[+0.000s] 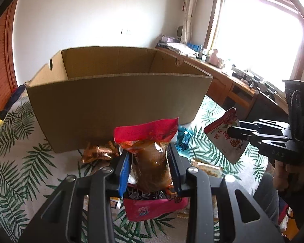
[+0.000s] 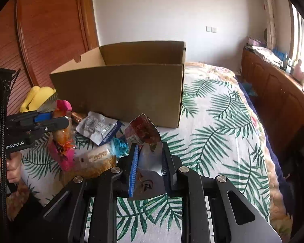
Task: Organize snacks
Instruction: 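Lift both held snacks from the pile toward the box, then lower both snacks into the box and open both tools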
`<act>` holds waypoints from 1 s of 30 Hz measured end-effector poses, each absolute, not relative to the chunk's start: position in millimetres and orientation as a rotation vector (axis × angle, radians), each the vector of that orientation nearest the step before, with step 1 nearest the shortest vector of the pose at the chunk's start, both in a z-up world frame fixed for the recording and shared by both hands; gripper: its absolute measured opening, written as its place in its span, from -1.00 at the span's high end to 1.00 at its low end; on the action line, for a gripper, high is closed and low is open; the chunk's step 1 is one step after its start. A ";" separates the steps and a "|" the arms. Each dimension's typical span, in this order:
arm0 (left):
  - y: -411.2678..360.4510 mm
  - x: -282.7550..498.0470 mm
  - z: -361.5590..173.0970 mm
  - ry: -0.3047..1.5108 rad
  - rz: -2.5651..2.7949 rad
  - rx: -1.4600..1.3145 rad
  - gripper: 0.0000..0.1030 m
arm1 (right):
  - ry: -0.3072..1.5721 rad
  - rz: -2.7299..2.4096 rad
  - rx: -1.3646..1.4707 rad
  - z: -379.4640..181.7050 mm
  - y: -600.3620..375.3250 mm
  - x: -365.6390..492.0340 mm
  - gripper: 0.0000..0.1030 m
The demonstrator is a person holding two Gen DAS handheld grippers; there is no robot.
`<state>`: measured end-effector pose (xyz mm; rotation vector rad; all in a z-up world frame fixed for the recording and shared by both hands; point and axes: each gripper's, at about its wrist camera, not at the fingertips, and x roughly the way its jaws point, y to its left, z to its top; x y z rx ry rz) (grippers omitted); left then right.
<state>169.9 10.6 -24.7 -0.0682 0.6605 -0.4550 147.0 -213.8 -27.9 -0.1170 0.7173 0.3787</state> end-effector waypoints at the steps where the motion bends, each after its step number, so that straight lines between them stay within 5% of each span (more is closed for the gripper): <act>1: 11.2 169.3 -22.2 0.652 -0.456 -0.069 0.36 | 0.713 0.378 -0.119 -26.2 -213.7 147.5 0.62; 30: 46.0 213.2 52.1 0.452 -0.433 -0.069 0.36 | 0.536 0.426 -0.195 51.7 -183.4 184.7 0.62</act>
